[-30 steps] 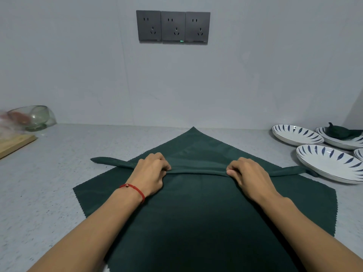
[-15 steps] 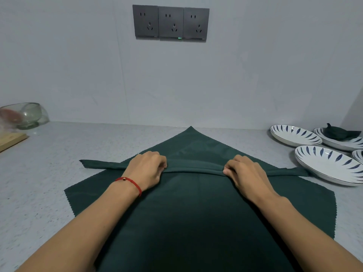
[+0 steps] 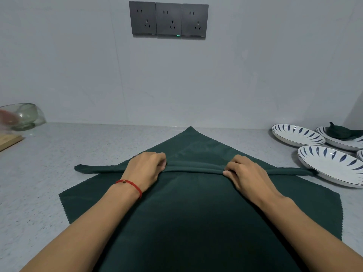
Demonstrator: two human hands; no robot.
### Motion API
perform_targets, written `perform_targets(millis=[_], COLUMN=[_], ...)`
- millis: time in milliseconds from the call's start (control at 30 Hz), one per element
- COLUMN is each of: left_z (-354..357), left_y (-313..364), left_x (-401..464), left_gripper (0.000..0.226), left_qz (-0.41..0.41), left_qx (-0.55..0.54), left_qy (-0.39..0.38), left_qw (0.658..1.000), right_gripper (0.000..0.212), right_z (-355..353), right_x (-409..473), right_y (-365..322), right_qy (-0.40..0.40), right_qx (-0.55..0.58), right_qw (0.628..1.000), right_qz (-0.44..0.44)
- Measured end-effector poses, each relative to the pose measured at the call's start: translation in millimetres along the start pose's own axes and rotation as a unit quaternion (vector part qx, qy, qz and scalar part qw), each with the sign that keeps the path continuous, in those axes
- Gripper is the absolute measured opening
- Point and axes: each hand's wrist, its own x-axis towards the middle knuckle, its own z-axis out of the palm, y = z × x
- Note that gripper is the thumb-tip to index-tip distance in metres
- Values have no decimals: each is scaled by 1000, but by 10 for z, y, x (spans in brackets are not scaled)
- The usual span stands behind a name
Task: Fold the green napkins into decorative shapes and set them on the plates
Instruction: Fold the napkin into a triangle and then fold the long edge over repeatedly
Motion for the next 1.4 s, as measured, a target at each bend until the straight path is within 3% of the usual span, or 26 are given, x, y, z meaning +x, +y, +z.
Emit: perform_targets(millis=[200, 367, 467, 667, 833, 933, 1100, 1267, 1400], left_z=[13, 47, 53, 112, 170, 138, -10, -232, -377], left_y=[-78, -21, -18, -47, -84, -137, -131, 173, 742], left_x=[-15, 79, 124, 86, 63, 38, 115, -149, -317], left_gripper=[6, 10, 9, 5, 14, 17, 17, 20, 15], left_qz=[24, 10, -7, 8, 11, 27, 38, 90, 27], left_qx=[-20, 20, 25, -8, -44, -38, -7, 140, 106], left_qy=[-28, -25, -26, 31, 28, 6, -45, -120, -187], left_qw=[999, 999, 999, 999, 999, 999, 998, 979, 976], right_gripper=[15, 29, 26, 10, 22, 32, 64, 35, 34], right_z=[-25, -21, -19, 5, 26, 30, -109, -150, 30], right_x=[75, 84, 89, 205, 233, 177, 212, 691, 1159], right_y=[-52, -22, 27, 53, 92, 173, 274, 191, 101], right_qy=[18, -4, -14, 12, 1, -13, -108, -91, -68], right_qx=[0, -41, -28, 27, 17, -8, -58, -118, -114], right_qw=[1000, 999, 999, 1000, 1000, 1000, 992, 989, 991], right_qz=[17, -19, -29, 6, -2, -22, 12, -5, -3])
